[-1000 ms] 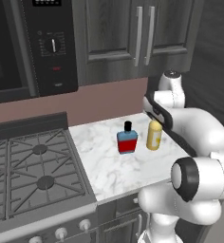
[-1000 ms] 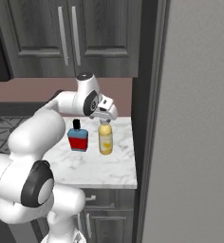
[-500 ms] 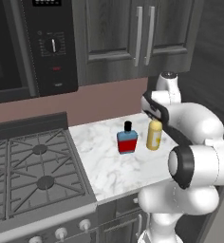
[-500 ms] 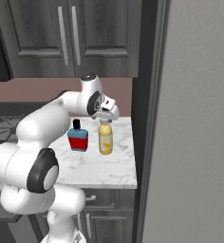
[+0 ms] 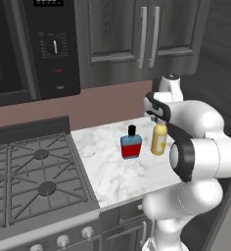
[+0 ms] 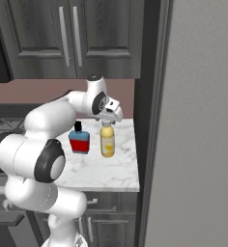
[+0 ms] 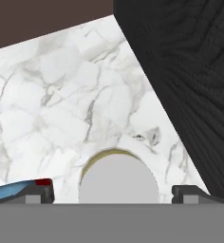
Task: Place the drinks on the dining counter in a tight cluster.
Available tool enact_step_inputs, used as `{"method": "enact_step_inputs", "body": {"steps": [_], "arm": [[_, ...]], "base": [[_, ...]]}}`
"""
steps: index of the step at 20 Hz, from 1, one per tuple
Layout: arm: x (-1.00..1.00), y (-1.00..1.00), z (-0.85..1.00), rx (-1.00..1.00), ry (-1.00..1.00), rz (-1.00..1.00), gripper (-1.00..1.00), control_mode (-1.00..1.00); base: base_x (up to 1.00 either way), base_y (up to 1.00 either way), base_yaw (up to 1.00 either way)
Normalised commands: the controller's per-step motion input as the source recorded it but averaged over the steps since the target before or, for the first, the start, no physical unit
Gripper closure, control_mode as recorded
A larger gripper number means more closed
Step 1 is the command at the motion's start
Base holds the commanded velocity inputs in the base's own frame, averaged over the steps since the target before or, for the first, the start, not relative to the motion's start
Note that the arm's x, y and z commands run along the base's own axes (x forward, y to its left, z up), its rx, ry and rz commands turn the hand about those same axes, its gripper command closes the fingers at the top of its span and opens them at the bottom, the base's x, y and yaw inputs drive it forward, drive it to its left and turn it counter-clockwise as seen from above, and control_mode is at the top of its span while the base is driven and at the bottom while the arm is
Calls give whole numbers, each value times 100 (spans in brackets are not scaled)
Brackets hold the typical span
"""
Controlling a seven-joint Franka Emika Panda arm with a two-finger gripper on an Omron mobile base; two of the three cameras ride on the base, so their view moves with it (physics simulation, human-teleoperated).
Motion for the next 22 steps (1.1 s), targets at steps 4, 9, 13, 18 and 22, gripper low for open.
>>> {"method": "enact_step_inputs", "body": {"steps": [4, 9, 13, 18, 22], "arm": [[1, -2, -9, 0, 0, 0, -100, -100], [-1, -1, -11, 0, 0, 0, -100, -100], [0, -2, -12, 0, 0, 0, -100, -100], [0, -4, -9, 0, 0, 0, -100, -100], [0, -6, -9, 0, 0, 0, -100, -100]], "base": [[0, 0, 0], [0, 0, 0], [0, 0, 0], [0, 0, 0], [0, 0, 0]]}}
